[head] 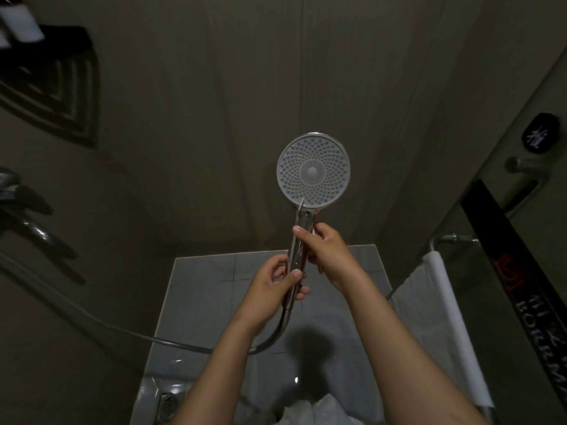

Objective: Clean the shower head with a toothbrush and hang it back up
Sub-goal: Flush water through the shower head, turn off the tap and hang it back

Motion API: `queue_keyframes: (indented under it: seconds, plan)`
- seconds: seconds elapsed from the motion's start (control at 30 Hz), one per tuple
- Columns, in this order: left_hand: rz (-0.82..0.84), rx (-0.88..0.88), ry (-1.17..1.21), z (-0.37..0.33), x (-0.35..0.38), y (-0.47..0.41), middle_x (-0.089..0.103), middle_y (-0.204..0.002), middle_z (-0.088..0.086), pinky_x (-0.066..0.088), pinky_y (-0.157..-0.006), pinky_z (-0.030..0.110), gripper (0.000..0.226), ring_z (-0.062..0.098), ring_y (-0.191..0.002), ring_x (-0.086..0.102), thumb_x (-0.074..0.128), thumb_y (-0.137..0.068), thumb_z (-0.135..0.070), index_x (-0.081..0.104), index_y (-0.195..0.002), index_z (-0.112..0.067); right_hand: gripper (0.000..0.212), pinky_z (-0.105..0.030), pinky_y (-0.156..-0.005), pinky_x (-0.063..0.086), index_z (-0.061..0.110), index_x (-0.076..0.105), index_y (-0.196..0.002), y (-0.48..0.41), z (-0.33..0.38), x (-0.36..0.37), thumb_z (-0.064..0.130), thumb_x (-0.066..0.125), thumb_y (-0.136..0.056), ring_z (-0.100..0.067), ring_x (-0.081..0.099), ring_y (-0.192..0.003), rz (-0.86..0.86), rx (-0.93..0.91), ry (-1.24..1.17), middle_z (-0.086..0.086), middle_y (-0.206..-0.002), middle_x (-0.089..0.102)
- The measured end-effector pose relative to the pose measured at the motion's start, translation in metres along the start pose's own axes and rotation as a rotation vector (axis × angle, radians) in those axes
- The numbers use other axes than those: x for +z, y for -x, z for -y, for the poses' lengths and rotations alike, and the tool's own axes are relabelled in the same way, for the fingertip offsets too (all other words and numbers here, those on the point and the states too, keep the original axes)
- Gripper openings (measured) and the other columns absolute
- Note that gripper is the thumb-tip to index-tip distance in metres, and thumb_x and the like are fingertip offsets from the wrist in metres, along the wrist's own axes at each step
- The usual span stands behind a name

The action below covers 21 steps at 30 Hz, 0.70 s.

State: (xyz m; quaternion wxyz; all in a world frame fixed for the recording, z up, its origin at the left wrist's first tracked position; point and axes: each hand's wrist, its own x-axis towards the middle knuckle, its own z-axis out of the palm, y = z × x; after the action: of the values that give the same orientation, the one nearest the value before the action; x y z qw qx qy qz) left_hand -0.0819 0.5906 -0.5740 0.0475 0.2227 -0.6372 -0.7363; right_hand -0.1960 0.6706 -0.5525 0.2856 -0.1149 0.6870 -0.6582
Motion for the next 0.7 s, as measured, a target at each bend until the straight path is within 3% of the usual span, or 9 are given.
queue_keyframes:
  seconds: [0.1,0.23,0.4,0.7]
  plan:
    - [-0.005,0.0,0.041,-0.002,0.0,0.002,0.065,-0.102,0.016,0.059,-0.07,0.026,0.027,0.021,-0.074,0.07,0.053,-0.093,-0.006,0.051,-0.12,-0.003,0.025,-0.014,-0.036,0.029,0.022,0.048,-0.069,0.002,-0.001,0.0,0.027,0.065,-0.087,-0.002,0.04,-0.04,0.033,-0.003,-0.014,0.012,-0.046,0.048]
    - [-0.015,0.023,0.07,-0.006,0.002,0.001,0.062,-0.102,0.017,0.058,-0.067,0.025,0.028,0.015,-0.066,0.07,0.051,-0.093,-0.002,0.049,-0.121,0.002,0.025,-0.013,-0.034,0.027,0.022,0.048,-0.069,0.003,-0.002,0.001,0.027,0.062,-0.089,-0.001,0.038,-0.038,0.053,0.016,-0.035,0.01,-0.049,0.046]
    - [-0.056,0.069,0.09,-0.008,0.004,-0.004,0.063,-0.097,0.012,0.057,-0.066,0.025,0.025,0.016,-0.063,0.069,0.052,-0.092,0.001,0.049,-0.116,0.002,0.03,-0.016,-0.038,0.025,0.022,0.045,-0.065,0.0,0.002,0.0,0.027,0.063,-0.087,-0.007,0.04,-0.047,0.055,0.047,-0.084,0.004,-0.055,0.045]
    - [-0.095,0.196,0.118,-0.047,0.009,-0.021,0.068,-0.097,0.007,0.057,-0.065,0.025,0.018,0.016,-0.062,0.068,0.052,-0.091,0.002,0.051,-0.109,-0.002,0.019,-0.016,-0.043,0.026,0.018,0.056,-0.071,-0.017,0.047,-0.004,0.011,0.057,-0.089,-0.004,0.044,-0.045,0.091,-0.008,-0.109,0.005,-0.056,0.056]
